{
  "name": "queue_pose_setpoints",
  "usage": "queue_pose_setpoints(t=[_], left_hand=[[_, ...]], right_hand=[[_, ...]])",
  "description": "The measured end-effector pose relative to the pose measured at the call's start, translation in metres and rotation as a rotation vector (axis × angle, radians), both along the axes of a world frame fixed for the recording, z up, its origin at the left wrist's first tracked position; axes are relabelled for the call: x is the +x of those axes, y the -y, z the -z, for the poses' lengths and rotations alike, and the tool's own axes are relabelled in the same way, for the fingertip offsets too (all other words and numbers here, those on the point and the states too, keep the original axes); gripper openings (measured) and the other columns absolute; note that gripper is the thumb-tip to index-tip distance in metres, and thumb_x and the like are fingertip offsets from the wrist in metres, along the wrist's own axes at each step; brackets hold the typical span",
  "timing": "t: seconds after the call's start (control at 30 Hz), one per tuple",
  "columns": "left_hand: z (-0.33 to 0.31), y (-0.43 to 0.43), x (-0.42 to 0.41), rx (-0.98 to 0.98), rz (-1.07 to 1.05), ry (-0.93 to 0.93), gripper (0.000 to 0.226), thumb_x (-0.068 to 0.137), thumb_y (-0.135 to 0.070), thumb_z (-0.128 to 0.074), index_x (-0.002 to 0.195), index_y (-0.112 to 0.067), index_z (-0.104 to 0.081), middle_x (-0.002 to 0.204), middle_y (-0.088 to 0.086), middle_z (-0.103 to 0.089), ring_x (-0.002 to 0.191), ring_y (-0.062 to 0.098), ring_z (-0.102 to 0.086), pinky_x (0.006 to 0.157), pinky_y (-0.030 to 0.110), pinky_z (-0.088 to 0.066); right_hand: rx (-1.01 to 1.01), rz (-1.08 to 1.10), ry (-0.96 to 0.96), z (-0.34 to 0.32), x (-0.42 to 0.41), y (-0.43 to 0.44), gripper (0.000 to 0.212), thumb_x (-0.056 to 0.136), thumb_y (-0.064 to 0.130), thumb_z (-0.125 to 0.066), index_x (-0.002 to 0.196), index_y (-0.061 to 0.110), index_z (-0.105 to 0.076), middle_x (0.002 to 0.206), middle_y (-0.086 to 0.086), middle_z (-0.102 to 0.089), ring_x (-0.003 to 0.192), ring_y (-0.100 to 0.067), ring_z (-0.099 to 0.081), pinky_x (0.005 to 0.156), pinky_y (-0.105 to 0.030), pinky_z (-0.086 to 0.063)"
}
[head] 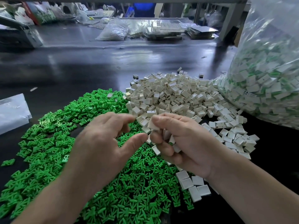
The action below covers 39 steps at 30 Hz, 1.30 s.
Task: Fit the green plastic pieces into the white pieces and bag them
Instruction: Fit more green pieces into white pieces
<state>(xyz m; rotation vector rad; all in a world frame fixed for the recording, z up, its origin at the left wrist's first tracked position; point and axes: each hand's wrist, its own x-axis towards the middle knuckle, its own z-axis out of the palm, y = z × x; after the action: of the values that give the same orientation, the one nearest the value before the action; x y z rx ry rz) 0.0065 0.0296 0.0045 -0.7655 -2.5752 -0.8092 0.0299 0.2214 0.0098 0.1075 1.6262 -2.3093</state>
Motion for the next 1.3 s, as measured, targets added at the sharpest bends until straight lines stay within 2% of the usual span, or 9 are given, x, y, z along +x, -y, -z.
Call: queue_pose_setpoints(t=[0.1, 0.2, 0.33, 0.47, 0.67, 0.77, 0.97, 1.13, 1.3], left_hand=[[-0.002, 0.018, -0.006, -0.366, -0.185, 0.066, 0.076, 0.072, -0.093, -0.017, 0.099, -0.038, -0.062, 0.064, -0.02, -0.048, 0.063, 0.001, -0.048, 0.053, 0.024, -0.031], [-0.002, 0.023, -0.007, -0.589, -0.239, 0.138, 0.097, 0.055, -0.101, 0.005, 0.11, -0.045, -0.051, 0.077, -0.021, -0.054, 0.076, 0.005, -0.05, 0.062, 0.031, -0.034], [0.001, 0.016, -0.005, -0.646, -0.165, 0.179, 0.079, 0.065, -0.093, -0.015, 0.121, -0.047, -0.047, 0.106, -0.026, -0.058, 0.086, 0.002, -0.045, 0.068, 0.028, -0.03], [0.006, 0.013, -0.008, -0.49, -0.08, 0.151, 0.036, 0.087, -0.065, -0.041, 0.106, -0.042, -0.061, 0.097, -0.024, -0.06, 0.086, 0.005, -0.052, 0.071, 0.028, -0.037], [0.014, 0.013, -0.012, -0.145, -0.028, 0.163, 0.014, 0.087, -0.05, -0.058, 0.089, -0.04, -0.067, 0.086, -0.025, -0.062, 0.082, -0.001, -0.058, 0.069, 0.021, -0.044], [0.014, 0.013, -0.012, 0.181, -0.034, 0.34, 0.019, 0.078, -0.055, -0.059, 0.088, -0.042, -0.069, 0.084, -0.021, -0.067, 0.079, -0.002, -0.062, 0.063, 0.009, -0.045], [0.008, 0.008, -0.013, 0.759, 0.113, 0.839, 0.022, 0.07, -0.034, -0.069, 0.087, -0.021, -0.074, 0.087, 0.011, -0.073, 0.075, 0.02, -0.07, 0.056, 0.024, -0.055], [0.004, 0.006, -0.011, 0.921, 0.173, 0.949, 0.021, 0.064, -0.029, -0.075, 0.082, -0.018, -0.076, 0.085, 0.017, -0.073, 0.07, 0.024, -0.069, 0.054, 0.025, -0.055], [0.005, 0.004, -0.008, 0.888, 0.215, 0.91, 0.021, 0.065, -0.022, -0.083, 0.084, -0.015, -0.075, 0.077, 0.016, -0.07, 0.064, 0.023, -0.065, 0.052, 0.026, -0.053]], right_hand=[[-0.076, 0.046, -0.005, -0.001, -0.002, -0.005, 0.013, 0.098, 0.021, -0.059, 0.086, 0.018, -0.055, 0.064, -0.002, -0.055, 0.04, -0.009, -0.04, 0.034, -0.015, -0.028], [-0.098, 0.067, -0.009, -0.001, -0.002, -0.005, 0.009, 0.096, 0.016, -0.06, 0.087, 0.017, -0.057, 0.068, -0.004, -0.056, 0.043, -0.01, -0.042, 0.035, -0.016, -0.028], [-0.091, 0.082, 0.001, 0.0, -0.002, -0.004, 0.009, 0.095, 0.017, -0.062, 0.088, 0.016, -0.057, 0.068, -0.005, -0.058, 0.044, -0.011, -0.043, 0.033, -0.017, -0.029], [-0.075, 0.08, 0.0, 0.003, -0.003, -0.004, 0.005, 0.094, 0.01, -0.062, 0.092, 0.014, -0.061, 0.071, -0.007, -0.06, 0.044, -0.01, -0.045, 0.034, -0.016, -0.03], [-0.01, 0.062, -0.011, 0.005, -0.003, -0.003, 0.005, 0.092, 0.009, -0.066, 0.09, 0.014, -0.068, 0.073, -0.006, -0.063, 0.045, -0.01, -0.046, 0.035, -0.017, -0.031], [0.021, 0.064, -0.021, 0.005, -0.003, -0.002, 0.005, 0.092, 0.009, -0.068, 0.09, 0.013, -0.069, 0.073, -0.006, -0.063, 0.045, -0.01, -0.046, 0.035, -0.018, -0.032], [0.068, 0.062, -0.033, 0.005, -0.002, 0.0, 0.004, 0.09, 0.014, -0.07, 0.086, 0.013, -0.069, 0.07, -0.004, -0.061, 0.044, -0.01, -0.045, 0.034, -0.018, -0.033], [0.121, 0.027, -0.038, 0.005, -0.001, 0.0, 0.008, 0.091, 0.017, -0.071, 0.084, 0.014, -0.067, 0.069, -0.003, -0.06, 0.044, -0.009, -0.045, 0.034, -0.018, -0.033], [0.171, -0.023, -0.071, 0.007, 0.001, 0.004, 0.013, 0.093, 0.02, -0.07, 0.08, 0.018, -0.066, 0.066, 0.0, -0.057, 0.043, -0.009, -0.045, 0.034, -0.017, -0.032]])
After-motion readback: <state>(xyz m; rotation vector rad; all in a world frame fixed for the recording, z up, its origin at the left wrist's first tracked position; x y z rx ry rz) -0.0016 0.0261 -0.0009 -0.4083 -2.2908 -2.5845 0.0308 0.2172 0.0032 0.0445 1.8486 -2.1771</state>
